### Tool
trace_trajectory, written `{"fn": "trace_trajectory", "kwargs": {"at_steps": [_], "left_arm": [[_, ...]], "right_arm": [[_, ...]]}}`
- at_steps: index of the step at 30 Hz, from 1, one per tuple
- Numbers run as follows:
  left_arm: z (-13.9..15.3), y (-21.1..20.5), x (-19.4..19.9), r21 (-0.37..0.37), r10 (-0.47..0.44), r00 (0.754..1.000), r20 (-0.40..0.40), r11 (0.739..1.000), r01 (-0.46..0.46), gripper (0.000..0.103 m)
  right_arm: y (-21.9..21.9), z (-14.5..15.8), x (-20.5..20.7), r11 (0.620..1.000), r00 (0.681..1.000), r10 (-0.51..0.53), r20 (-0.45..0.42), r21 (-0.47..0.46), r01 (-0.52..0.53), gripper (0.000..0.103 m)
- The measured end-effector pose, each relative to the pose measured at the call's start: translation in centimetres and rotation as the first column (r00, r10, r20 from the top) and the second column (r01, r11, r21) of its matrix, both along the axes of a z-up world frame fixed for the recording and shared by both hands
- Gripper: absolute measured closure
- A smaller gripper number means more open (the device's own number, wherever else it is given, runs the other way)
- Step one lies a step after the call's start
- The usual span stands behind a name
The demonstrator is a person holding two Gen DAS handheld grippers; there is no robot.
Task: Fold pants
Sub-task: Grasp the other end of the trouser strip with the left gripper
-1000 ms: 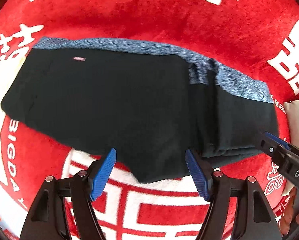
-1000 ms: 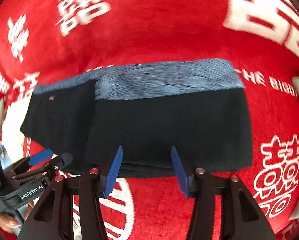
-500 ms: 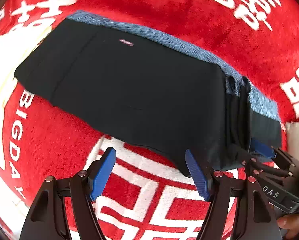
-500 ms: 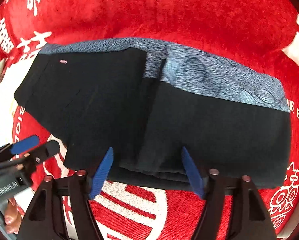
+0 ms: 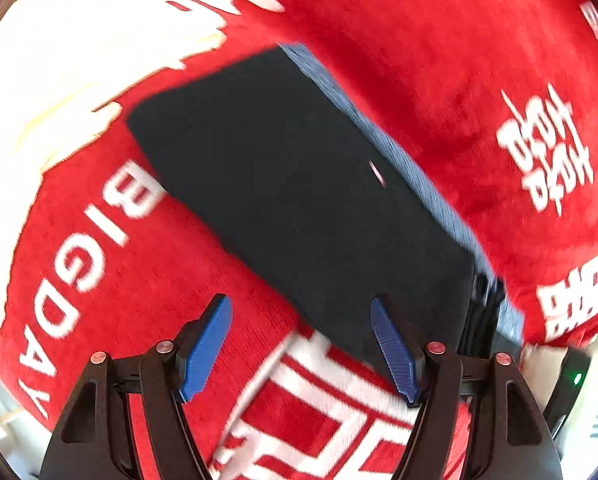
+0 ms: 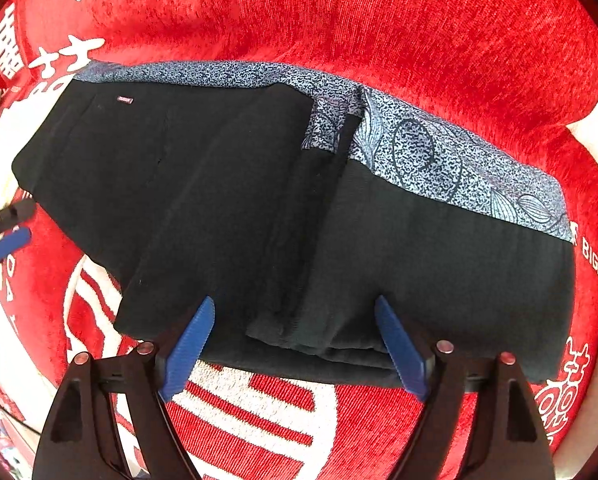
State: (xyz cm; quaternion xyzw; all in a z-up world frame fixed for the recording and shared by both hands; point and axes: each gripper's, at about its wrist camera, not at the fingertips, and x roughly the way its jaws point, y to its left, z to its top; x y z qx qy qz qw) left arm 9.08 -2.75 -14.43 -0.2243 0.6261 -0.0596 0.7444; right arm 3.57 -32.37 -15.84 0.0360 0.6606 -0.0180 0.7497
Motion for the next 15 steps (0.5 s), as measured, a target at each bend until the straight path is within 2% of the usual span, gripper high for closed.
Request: {"fn": "trace_trajectory", "kwargs": {"at_steps": [6,11,15], "left_arm": [[-1.7,2.7,2.0,-0.121,0.134,0.991,0.021,0.984,-0.131,0.030],[-3.5,3.5,2.4,-0.217,0.180,0.984,0.010,0.961,-0.173,0.030],[-3.9,4.4,2.6,-0.280,0.233,0.972,0.033,0.936,-0.215,0.030]], "right_arm": [[0.1,-0.2,0.2,1.000,1.000,0.005,-0.013,-0.009,-0.005,0.017],[0.5,-0.5,0.6,1.000,1.000,0.004,-0.012,-0.019,-0.004,0.017],[0.6,-0.7,0.7,1.000,1.000,0.000,-0.011,-0.018,0.000,0.016]]}}
